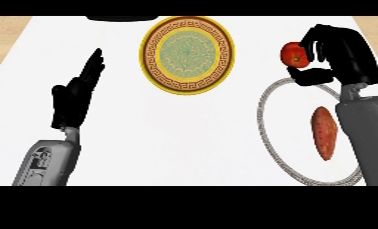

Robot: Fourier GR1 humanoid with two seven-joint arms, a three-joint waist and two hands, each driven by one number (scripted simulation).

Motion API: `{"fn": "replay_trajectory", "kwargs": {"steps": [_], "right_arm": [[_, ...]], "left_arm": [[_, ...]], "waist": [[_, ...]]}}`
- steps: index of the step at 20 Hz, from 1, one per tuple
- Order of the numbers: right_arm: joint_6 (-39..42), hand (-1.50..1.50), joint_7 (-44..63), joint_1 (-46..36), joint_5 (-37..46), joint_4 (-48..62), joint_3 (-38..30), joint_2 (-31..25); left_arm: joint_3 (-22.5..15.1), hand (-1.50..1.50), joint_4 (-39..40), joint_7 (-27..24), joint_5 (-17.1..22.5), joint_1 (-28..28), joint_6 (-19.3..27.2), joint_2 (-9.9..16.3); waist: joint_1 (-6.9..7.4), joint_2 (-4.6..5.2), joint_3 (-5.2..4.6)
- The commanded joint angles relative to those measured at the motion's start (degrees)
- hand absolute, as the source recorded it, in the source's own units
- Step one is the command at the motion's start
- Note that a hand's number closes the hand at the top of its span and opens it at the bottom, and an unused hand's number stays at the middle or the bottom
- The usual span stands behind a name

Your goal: Pick the tomato from the placemat and place it in the plate

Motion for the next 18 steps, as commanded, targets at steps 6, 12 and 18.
{"fn": "replay_trajectory", "kwargs": {"steps": [6,12,18], "right_arm": [[4.10,1.50,1.29,-9.71,-4.59,-1.08,1.78,7.99],[-0.65,1.50,4.81,-18.13,-0.85,12.78,4.73,18.04],[-4.75,1.50,0.28,-29.20,0.31,31.42,2.57,22.09]], "left_arm": [[2.07,0.00,2.46,-1.61,0.53,-0.75,-2.23,1.27],[0.24,0.00,-0.25,-0.13,-1.16,-0.22,-1.19,-0.30],[0.24,0.00,0.13,2.61,-1.83,-3.13,-0.73,-0.97]], "waist": [[0.30,0.10,-0.03],[0.94,0.23,-0.02],[1.38,0.46,-0.01]]}}
